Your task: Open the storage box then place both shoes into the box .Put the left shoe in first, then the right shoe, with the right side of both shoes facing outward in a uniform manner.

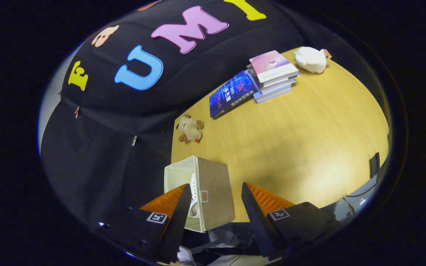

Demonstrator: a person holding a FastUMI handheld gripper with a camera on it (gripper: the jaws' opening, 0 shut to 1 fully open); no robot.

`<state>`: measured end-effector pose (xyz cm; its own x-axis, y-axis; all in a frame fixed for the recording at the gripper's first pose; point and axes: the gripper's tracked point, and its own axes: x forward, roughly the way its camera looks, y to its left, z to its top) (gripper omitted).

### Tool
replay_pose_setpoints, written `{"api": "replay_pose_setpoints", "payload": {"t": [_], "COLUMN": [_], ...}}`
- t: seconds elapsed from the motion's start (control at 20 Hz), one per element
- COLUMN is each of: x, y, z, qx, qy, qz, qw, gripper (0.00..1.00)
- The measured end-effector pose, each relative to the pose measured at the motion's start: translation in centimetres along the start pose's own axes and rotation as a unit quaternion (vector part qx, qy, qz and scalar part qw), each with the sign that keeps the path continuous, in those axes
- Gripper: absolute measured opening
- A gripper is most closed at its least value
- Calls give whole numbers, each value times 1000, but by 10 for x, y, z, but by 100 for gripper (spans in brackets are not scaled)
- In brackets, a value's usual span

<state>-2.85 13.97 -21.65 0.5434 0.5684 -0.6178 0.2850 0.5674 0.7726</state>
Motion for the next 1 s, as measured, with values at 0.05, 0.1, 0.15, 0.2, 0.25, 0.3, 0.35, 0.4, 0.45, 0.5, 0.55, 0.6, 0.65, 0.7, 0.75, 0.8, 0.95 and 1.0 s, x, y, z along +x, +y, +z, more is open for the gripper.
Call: {"api": "replay_pose_setpoints", "payload": {"t": [0.05, 0.1, 0.15, 0.2, 0.25, 0.3, 0.35, 0.4, 0.45, 0.5, 0.55, 0.6, 0.65, 0.7, 0.75, 0.8, 0.95, 1.0], "x": [-11, -20, -30, -38, -45, -52, -58, -61, -63, -65, -66, -67, -69, -71, -73, -76, -83, -86], "y": [-6, -11, -16, -19, -23, -24, -26, -27, -29, -28, -28, -24, -22, -19, -17, -13, -1, 2], "z": [12, 22, 31, 37, 42, 45, 46, 47, 48, 47, 47, 47, 47, 49, 52, 54, 65, 67], "qx": [-9, -21, -34, -46, -54, -59, -60, -60, -58, -58, -57, -57, -58, -61, -67, -76, -106, -117], "qy": [-23, -46, -66, -81, -93, -101, -107, -112, -115, -118, -119, -121, -124, -128, -135, -143, -171, -179], "qz": [-2, -5, -8, -12, -14, -15, -16, -16, -17, -18, -18, -18, -18, -16, -16, -15, -12, -11], "qw": [1000, 999, 997, 996, 994, 993, 992, 992, 991, 991, 991, 991, 990, 990, 988, 987, 980, 977], "gripper": [83, 83, 83, 83, 83, 83, 83, 83, 83, 83, 83, 83, 83, 83, 83, 83, 83, 83]}}
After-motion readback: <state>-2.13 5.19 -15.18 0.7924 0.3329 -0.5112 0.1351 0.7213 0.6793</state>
